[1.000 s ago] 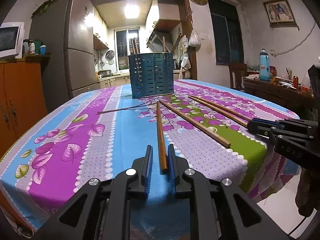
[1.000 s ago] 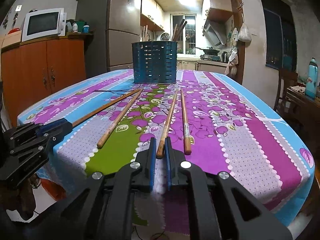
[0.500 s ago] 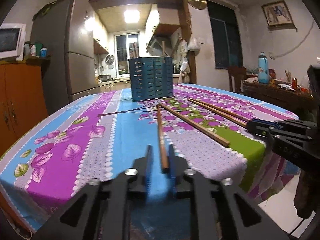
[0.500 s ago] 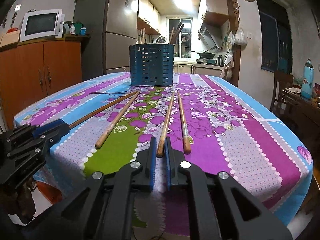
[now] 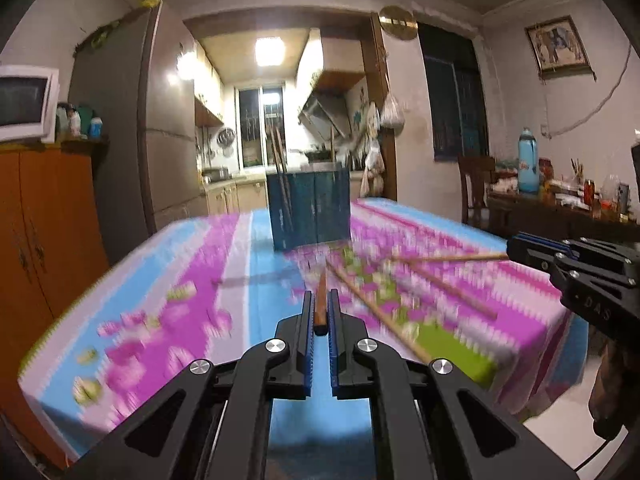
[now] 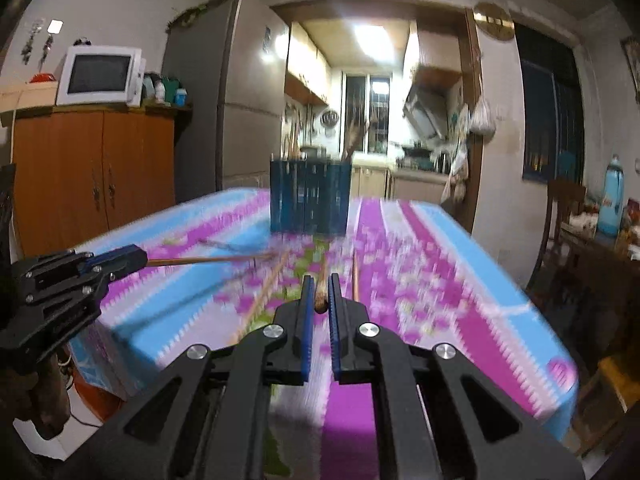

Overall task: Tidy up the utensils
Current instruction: 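Carry both held chopsticks over the blue holder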

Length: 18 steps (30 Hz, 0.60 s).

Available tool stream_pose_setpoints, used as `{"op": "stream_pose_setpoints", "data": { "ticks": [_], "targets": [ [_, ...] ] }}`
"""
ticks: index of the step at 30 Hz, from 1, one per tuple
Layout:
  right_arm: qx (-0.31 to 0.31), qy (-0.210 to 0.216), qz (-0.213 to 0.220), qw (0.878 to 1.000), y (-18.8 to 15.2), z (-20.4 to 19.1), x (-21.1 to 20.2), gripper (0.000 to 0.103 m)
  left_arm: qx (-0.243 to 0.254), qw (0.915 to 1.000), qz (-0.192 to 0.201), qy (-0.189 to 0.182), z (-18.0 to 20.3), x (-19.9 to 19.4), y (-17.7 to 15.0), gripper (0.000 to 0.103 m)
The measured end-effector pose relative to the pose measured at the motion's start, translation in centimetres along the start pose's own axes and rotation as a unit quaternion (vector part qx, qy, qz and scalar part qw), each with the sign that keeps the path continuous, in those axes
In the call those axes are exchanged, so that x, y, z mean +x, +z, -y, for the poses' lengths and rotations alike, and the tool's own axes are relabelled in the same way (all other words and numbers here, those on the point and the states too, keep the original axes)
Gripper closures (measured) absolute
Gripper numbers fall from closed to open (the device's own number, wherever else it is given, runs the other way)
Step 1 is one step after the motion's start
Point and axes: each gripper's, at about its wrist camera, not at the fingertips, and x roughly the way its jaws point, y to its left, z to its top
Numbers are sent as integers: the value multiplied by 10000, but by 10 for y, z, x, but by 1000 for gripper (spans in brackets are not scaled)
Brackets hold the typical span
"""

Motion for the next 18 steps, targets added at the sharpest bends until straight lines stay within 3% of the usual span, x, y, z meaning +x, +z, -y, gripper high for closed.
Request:
{"op": "stream_pose_setpoints", "data": {
  "ticks": [7, 18],
  "targets": [
    [-142, 177, 446, 9987, 65, 10, -9, 98, 85, 9989, 433, 183, -1, -11, 72, 96],
    [134, 691, 33, 9975, 124, 29, 31, 98, 81, 9994, 120, 318, 1, 26, 126, 96]
  ]
}}
